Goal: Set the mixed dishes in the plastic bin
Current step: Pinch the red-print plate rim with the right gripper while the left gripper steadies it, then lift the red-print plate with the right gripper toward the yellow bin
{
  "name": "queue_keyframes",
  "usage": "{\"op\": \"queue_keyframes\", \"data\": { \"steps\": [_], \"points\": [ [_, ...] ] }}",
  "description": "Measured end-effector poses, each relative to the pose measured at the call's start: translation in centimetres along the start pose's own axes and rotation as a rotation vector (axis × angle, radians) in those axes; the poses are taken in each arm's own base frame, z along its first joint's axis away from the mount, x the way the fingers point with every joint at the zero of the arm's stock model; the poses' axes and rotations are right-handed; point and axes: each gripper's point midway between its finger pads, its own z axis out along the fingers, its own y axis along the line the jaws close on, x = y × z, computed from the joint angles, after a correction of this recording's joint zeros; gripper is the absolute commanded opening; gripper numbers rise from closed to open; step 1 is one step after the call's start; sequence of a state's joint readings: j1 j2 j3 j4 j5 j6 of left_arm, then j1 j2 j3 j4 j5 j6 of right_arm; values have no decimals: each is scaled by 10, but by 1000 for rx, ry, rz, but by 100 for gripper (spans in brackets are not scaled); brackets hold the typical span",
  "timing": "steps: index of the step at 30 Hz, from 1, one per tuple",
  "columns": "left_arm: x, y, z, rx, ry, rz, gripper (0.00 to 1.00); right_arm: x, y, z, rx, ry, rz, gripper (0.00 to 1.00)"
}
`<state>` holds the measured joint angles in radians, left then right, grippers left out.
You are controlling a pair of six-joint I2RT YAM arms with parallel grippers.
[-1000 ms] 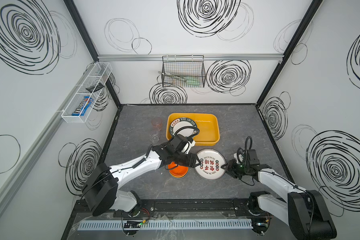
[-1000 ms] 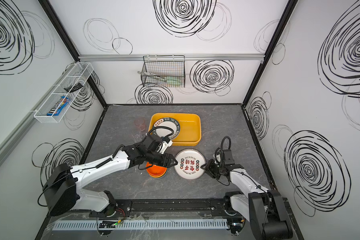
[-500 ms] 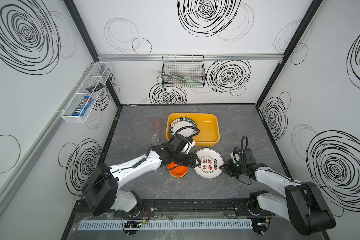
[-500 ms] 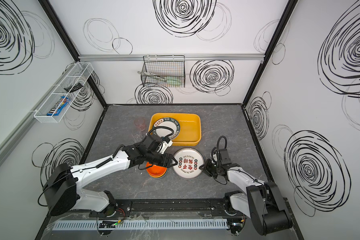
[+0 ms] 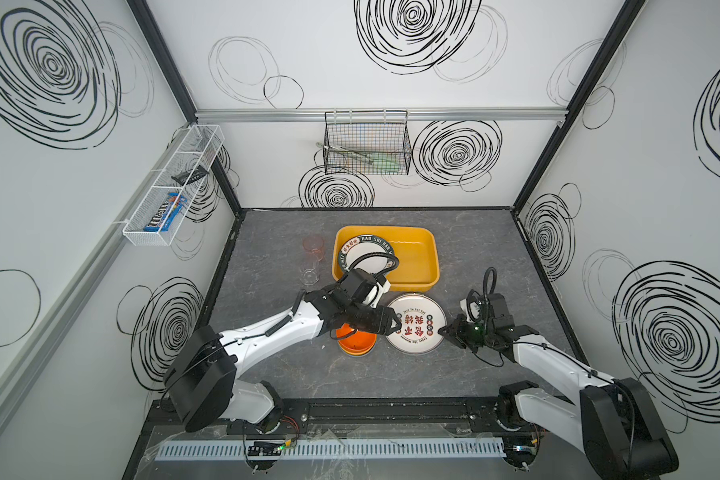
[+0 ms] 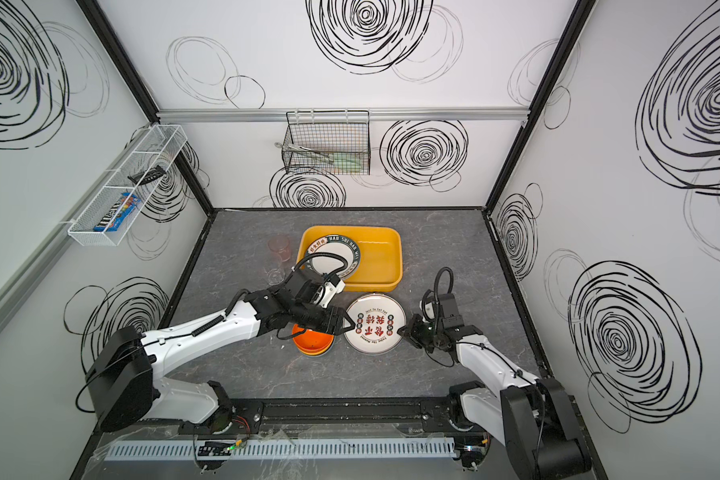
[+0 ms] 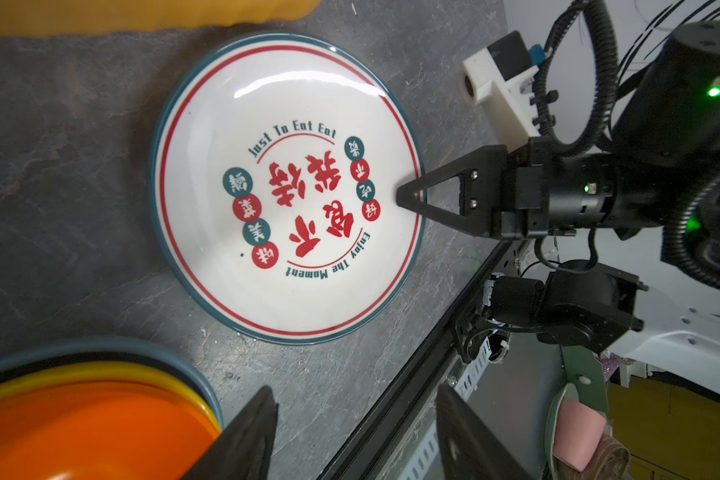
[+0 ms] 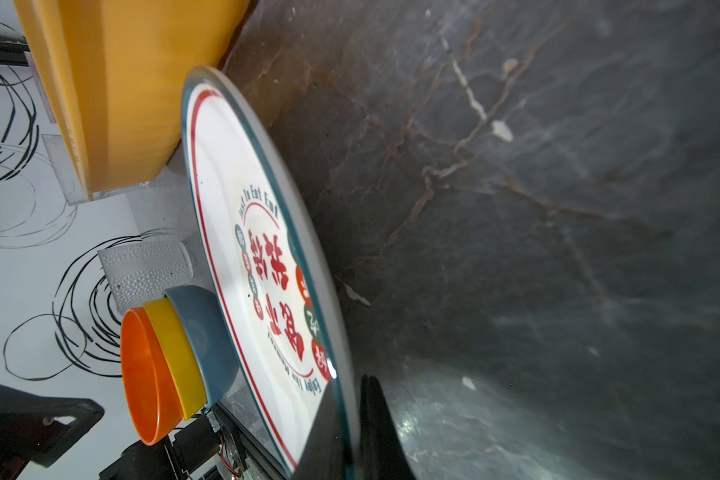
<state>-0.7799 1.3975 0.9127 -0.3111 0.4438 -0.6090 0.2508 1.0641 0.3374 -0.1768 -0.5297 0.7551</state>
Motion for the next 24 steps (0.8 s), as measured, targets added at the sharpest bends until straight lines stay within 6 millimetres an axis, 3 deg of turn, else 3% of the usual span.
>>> {"op": "queue_keyframes", "data": {
  "steps": [7,24],
  "points": [
    [-8,3,-7,-1,-29,-11,65,-3,3,-20,68,-23,-23,0],
    [-40,10,-49,14,-176,-45,67,-14,32,-59,79,-37,-120,0]
  ]
}}
